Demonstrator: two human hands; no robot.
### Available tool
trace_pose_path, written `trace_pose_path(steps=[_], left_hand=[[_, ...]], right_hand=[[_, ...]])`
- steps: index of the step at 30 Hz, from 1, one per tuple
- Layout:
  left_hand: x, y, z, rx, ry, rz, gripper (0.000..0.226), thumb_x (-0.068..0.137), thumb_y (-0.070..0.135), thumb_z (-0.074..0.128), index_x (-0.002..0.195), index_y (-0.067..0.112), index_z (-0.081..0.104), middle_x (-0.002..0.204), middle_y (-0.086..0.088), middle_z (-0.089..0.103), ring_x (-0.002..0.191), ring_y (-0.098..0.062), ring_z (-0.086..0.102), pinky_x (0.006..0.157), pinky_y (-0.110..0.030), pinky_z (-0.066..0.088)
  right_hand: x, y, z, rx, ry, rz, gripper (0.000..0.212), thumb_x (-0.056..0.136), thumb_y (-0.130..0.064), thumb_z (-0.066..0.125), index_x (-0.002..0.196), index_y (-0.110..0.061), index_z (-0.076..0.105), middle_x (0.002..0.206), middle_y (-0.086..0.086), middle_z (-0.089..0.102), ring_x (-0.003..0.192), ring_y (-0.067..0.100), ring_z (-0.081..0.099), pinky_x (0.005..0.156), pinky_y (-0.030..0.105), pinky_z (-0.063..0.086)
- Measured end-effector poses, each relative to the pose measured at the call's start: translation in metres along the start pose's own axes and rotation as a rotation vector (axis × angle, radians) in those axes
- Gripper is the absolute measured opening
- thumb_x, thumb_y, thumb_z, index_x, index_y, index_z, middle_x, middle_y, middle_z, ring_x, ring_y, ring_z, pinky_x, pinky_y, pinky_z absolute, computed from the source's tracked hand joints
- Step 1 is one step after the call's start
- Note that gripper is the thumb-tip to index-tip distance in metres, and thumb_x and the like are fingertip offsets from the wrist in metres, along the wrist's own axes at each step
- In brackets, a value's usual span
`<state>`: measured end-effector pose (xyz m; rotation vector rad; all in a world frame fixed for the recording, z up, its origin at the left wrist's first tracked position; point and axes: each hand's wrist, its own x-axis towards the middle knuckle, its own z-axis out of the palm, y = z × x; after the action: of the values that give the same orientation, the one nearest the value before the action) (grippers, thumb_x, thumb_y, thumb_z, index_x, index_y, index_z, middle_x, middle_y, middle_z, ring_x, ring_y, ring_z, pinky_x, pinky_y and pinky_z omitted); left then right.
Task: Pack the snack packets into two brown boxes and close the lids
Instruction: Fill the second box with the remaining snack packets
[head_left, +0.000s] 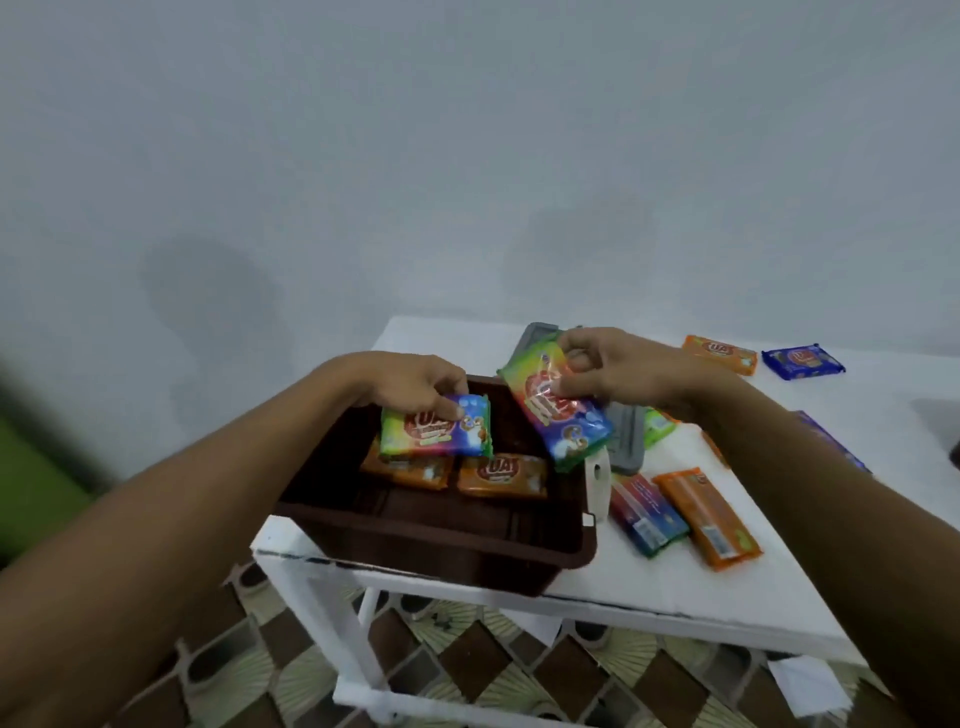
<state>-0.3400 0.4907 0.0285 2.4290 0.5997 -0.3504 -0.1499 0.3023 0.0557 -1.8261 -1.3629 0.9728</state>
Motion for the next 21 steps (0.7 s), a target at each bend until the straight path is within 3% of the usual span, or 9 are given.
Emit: trace_pose_path(steps=[5, 7, 10, 12, 16, 21], left_hand=[[0.003, -0.032, 0.021, 0.091, -0.209, 0.068, 0.012, 0.09, 0.016, 0.067, 0.1, 0.016, 0.061, 0.101, -0.012, 0.067, 0.079, -0.015, 0.063, 0.07, -0.028, 0.052], [0.004, -0.037, 0.028, 0.147, -0.298, 0.077, 0.013, 0.088, 0.014, 0.069, 0.099, 0.019, 0.062, 0.103, -0.01, 0.067, 0.084, -0.016, 0.064, 0.076, -0.032, 0.055], [0.007, -0.044, 0.034, 0.312, -0.339, 0.086, 0.019, 0.085, 0.02, 0.071, 0.098, 0.032, 0.063, 0.104, 0.002, 0.069, 0.092, -0.018, 0.066, 0.085, -0.043, 0.056], [0.007, -0.044, 0.037, 0.44, -0.297, 0.121, 0.025, 0.084, 0.024, 0.072, 0.108, 0.03, 0.068, 0.106, 0.004, 0.07, 0.095, -0.016, 0.065, 0.087, -0.037, 0.054], [0.006, -0.041, 0.037, 0.523, -0.294, 0.158, 0.031, 0.089, 0.028, 0.066, 0.12, 0.026, 0.067, 0.11, 0.002, 0.07, 0.097, -0.018, 0.064, 0.086, -0.038, 0.054], [0.009, -0.053, 0.039, 0.518, -0.435, 0.088, 0.027, 0.09, 0.031, 0.065, 0.117, 0.029, 0.068, 0.111, 0.003, 0.068, 0.097, -0.018, 0.065, 0.09, -0.039, 0.054]], right_hand=[[0.029, -0.02, 0.051, -0.637, -0.323, 0.002, 0.023, 0.093, -0.016, 0.06, 0.115, -0.017, 0.063, 0.107, -0.001, 0.068, 0.093, 0.014, 0.063, 0.08, 0.027, 0.049], [0.036, -0.015, 0.071, -0.757, -0.423, 0.053, 0.027, 0.092, -0.018, 0.061, 0.118, -0.022, 0.063, 0.105, -0.006, 0.062, 0.098, 0.015, 0.059, 0.084, 0.03, 0.048], [0.043, -0.005, 0.09, -0.764, -0.501, 0.109, 0.038, 0.089, -0.015, 0.063, 0.124, -0.029, 0.062, 0.096, -0.011, 0.061, 0.097, 0.016, 0.061, 0.088, 0.036, 0.052], [0.047, -0.001, 0.098, -0.762, -0.487, 0.125, 0.043, 0.089, -0.01, 0.06, 0.126, -0.031, 0.061, 0.088, -0.015, 0.058, 0.094, 0.014, 0.059, 0.088, 0.035, 0.05], [0.051, 0.007, 0.106, -0.767, -0.5, 0.133, 0.03, 0.094, -0.023, 0.057, 0.122, -0.03, 0.064, 0.116, -0.006, 0.063, 0.107, 0.016, 0.058, 0.092, 0.032, 0.047], [0.048, 0.012, 0.106, -0.821, -0.565, 0.121, 0.038, 0.095, -0.022, 0.057, 0.132, -0.028, 0.057, 0.13, -0.004, 0.055, 0.115, 0.018, 0.053, 0.092, 0.029, 0.044]])
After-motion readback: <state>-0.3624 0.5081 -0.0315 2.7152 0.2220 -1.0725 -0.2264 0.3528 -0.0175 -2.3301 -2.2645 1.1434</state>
